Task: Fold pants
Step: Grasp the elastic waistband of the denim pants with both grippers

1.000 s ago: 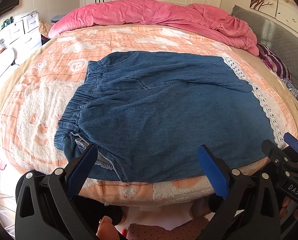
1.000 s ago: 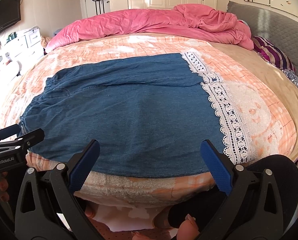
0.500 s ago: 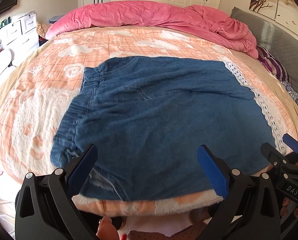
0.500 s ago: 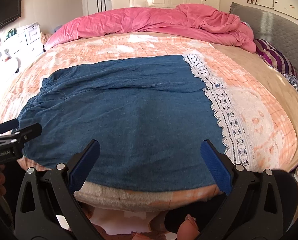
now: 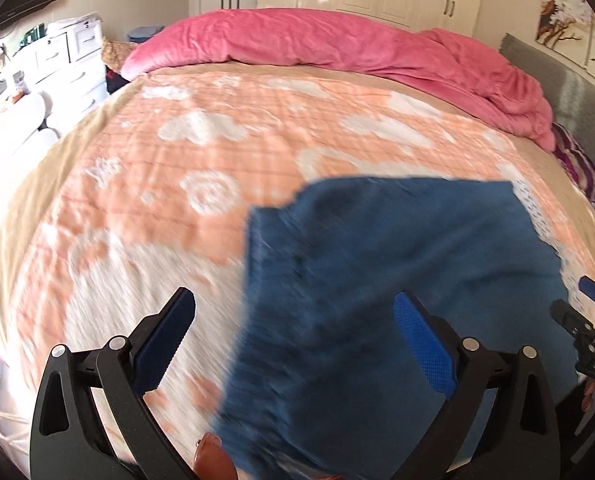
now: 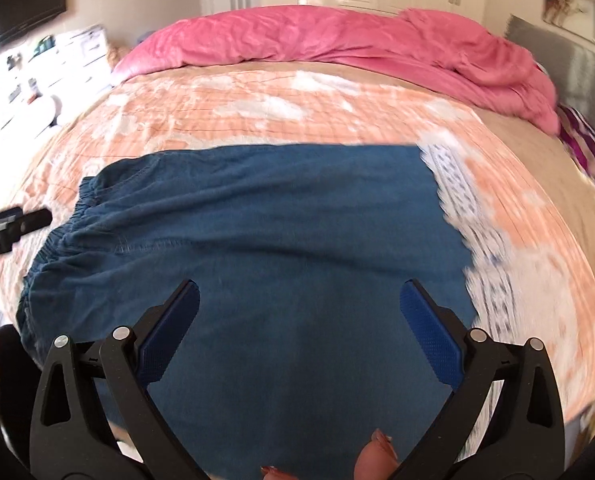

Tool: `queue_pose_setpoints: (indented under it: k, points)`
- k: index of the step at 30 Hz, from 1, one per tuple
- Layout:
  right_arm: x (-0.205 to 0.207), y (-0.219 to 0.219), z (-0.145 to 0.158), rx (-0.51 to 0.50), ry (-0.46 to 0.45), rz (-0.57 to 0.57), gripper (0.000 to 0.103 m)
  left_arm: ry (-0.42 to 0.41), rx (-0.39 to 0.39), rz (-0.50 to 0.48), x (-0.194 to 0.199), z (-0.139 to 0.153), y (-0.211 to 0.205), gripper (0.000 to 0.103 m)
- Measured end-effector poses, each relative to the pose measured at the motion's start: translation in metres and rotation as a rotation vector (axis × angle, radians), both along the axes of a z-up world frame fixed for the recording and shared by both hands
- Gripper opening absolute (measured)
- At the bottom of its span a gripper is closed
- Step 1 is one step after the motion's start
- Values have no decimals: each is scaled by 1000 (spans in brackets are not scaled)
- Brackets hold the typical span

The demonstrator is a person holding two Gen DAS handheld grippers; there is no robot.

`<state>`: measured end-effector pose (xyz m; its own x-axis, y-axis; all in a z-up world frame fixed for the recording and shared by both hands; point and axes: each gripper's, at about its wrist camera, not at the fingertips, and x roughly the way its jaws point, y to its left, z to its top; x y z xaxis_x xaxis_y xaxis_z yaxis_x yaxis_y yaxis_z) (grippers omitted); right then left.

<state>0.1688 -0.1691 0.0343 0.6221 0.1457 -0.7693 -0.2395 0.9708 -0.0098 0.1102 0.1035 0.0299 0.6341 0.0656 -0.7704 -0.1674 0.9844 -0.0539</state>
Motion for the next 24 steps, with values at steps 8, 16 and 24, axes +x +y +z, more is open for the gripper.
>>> queue_pose_setpoints:
  k: [8, 16, 24]
  points:
    - [59, 30, -3, 65, 82, 110, 95, 96, 26, -56, 70, -22, 26, 99]
    - [94, 67, -16, -37, 78, 229, 95, 118, -15, -101, 106, -62, 45, 99]
    - [131, 114, -25, -125, 66, 390, 95, 55, -91, -156, 107, -63, 47, 46]
